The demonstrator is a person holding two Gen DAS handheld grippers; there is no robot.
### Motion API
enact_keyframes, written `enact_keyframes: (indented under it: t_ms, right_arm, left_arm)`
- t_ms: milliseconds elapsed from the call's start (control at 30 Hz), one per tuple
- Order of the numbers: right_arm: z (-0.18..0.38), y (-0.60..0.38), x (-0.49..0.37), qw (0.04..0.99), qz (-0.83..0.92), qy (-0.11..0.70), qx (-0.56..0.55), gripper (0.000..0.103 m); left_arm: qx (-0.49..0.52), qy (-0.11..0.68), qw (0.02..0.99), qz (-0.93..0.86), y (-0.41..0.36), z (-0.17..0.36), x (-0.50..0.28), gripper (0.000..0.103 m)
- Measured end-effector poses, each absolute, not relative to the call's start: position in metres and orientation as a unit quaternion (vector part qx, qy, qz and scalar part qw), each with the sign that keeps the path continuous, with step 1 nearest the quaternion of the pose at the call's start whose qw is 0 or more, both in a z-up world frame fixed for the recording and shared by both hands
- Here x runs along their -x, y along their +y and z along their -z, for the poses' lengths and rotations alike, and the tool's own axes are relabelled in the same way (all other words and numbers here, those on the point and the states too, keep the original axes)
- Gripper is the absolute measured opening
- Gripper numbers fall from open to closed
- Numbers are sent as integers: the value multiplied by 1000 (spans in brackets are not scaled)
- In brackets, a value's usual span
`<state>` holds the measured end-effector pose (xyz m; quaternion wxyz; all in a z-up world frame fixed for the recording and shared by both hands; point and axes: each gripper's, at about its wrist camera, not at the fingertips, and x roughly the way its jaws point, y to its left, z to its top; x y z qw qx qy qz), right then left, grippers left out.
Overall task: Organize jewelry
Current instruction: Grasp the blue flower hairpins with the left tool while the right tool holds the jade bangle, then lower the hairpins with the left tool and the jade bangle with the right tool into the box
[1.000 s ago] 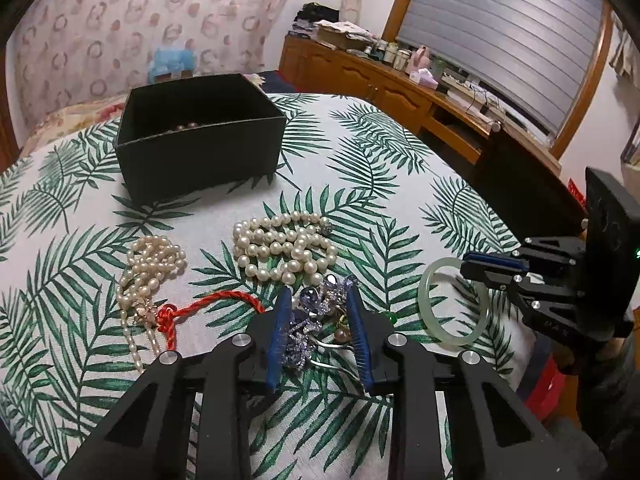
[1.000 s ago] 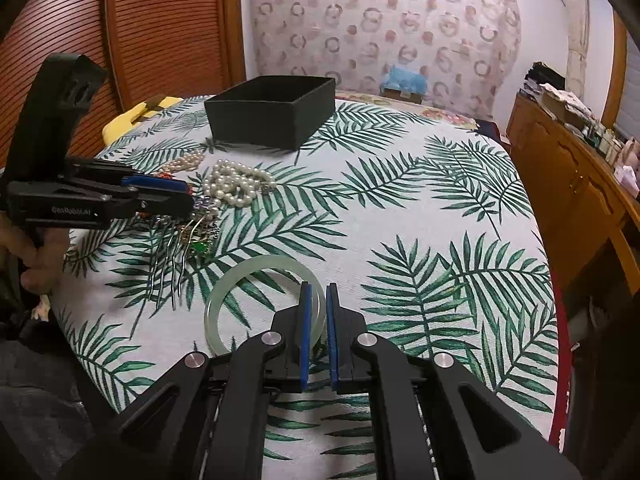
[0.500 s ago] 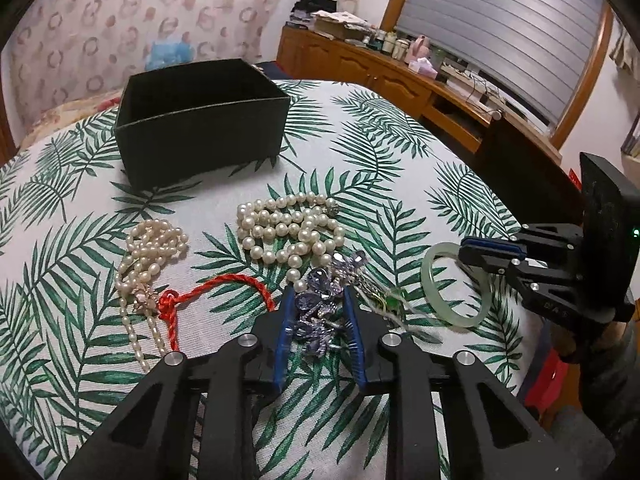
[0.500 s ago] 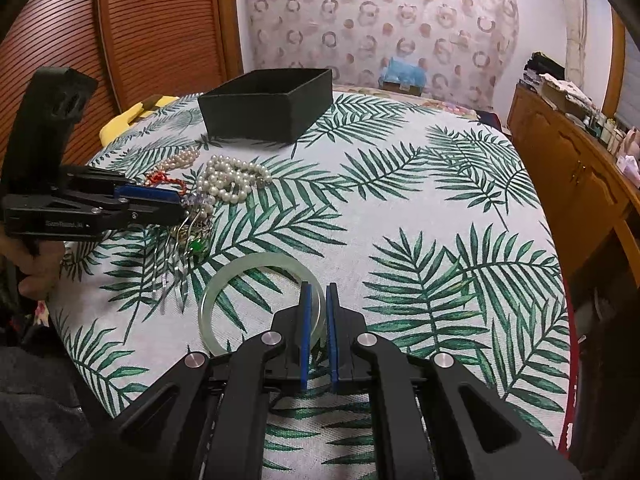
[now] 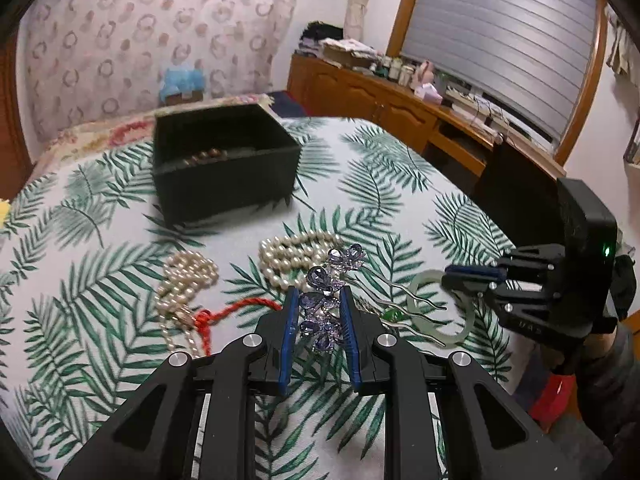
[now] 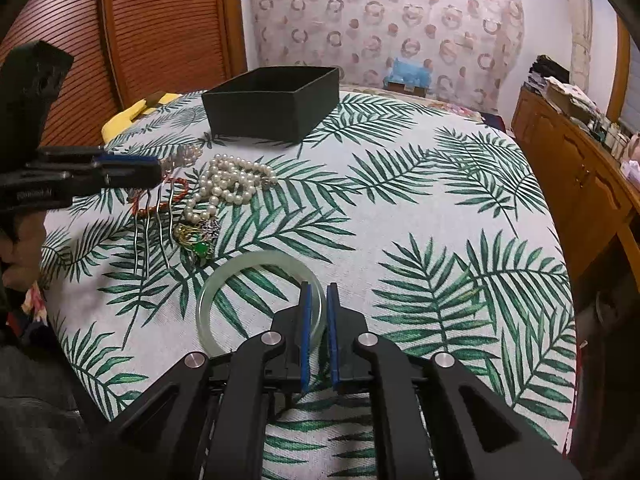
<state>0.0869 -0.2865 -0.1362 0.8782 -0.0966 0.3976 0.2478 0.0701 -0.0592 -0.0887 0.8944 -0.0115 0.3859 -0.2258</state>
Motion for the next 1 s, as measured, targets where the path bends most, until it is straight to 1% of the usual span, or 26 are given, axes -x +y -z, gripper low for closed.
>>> enact_keyframes:
  t_ms: [533, 1000]
  right_arm:
    - [99, -264, -107, 897, -251, 340, 130, 8]
    - [72, -248, -153, 902, -267, 310, 137, 8]
  left_arm:
    - [14, 350, 919, 181, -29, 62, -90, 19]
    - [15, 334, 929, 159, -14, 43, -145, 19]
